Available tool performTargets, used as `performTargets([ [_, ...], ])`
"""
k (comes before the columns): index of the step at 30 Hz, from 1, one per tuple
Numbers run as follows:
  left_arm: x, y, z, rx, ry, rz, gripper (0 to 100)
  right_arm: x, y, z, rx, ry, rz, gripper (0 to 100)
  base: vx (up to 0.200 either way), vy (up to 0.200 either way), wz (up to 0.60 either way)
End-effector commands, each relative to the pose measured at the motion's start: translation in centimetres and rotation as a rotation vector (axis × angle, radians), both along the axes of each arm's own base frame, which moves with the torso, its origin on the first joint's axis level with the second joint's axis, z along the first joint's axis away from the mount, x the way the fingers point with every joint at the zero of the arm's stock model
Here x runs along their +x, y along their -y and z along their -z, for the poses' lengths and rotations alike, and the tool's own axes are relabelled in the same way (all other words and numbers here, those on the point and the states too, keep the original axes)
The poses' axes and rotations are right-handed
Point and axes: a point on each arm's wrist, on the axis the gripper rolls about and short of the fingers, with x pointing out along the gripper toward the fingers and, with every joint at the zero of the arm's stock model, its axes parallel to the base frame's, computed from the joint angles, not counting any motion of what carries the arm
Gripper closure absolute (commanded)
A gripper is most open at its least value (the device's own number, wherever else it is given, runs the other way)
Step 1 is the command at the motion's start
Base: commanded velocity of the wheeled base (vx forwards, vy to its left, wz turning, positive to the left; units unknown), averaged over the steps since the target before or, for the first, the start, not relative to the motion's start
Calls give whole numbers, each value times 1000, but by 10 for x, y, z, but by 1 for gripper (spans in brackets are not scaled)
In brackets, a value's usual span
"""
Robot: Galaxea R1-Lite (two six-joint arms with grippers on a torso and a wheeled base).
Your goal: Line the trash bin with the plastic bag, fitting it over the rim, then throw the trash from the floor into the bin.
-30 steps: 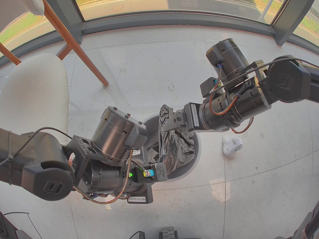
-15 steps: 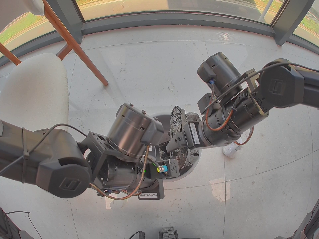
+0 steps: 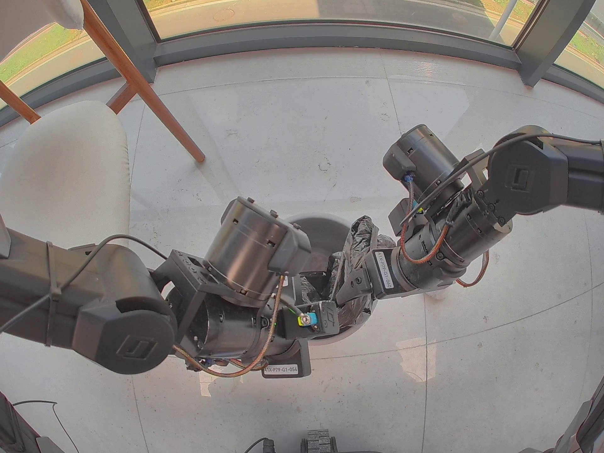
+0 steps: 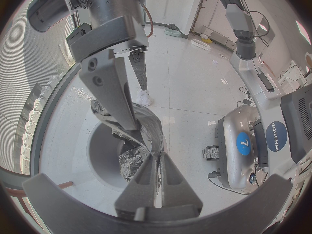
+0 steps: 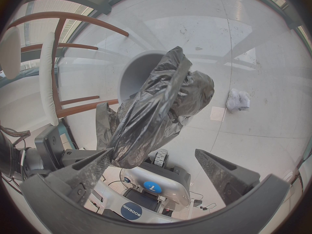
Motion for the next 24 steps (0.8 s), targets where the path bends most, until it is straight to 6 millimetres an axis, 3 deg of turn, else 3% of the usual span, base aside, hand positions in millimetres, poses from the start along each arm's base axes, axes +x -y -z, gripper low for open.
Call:
performTargets([
  [1, 1, -1, 1, 5, -2, -7, 100, 0, 4, -3, 1, 2, 9, 0, 0, 0, 0],
  [6, 2, -1, 0, 1, 3, -9, 100, 1, 14, -3, -8, -7, 31, 0, 0, 0, 0],
  [14, 3, -2, -1, 5, 14, -30, 100, 0, 33, 17, -86, -52, 57, 0, 0, 0, 0],
  [24, 2, -3, 1, -2, -2, -73, 100, 6, 40, 21, -94, -60, 86, 0, 0, 0, 0],
])
